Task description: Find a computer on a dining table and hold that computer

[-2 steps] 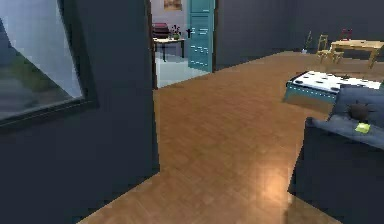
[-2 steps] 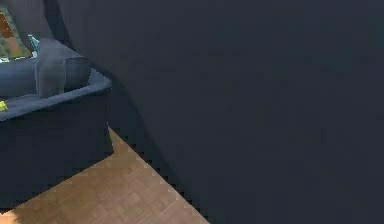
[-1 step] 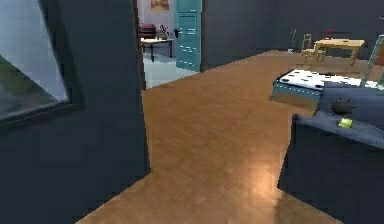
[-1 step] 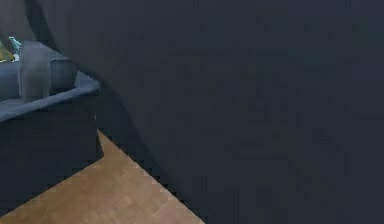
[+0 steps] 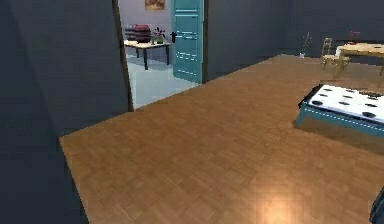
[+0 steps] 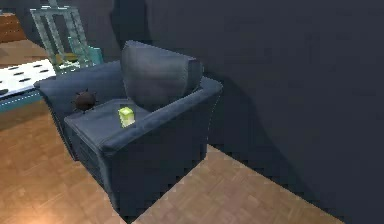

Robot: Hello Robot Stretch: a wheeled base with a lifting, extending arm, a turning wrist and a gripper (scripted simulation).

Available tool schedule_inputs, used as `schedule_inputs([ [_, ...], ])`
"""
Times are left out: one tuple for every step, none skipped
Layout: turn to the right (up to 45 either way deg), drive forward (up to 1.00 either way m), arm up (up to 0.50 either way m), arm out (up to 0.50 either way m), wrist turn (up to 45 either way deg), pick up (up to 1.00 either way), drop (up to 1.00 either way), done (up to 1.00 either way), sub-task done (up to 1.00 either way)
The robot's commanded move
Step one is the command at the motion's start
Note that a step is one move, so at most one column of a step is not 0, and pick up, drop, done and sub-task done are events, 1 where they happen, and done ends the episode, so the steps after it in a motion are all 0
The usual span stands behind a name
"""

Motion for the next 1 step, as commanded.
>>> schedule_inputs([
  [3.0,0.0,0.0,0.0,0.0,0.0,0.0,0.0,0.0],
])
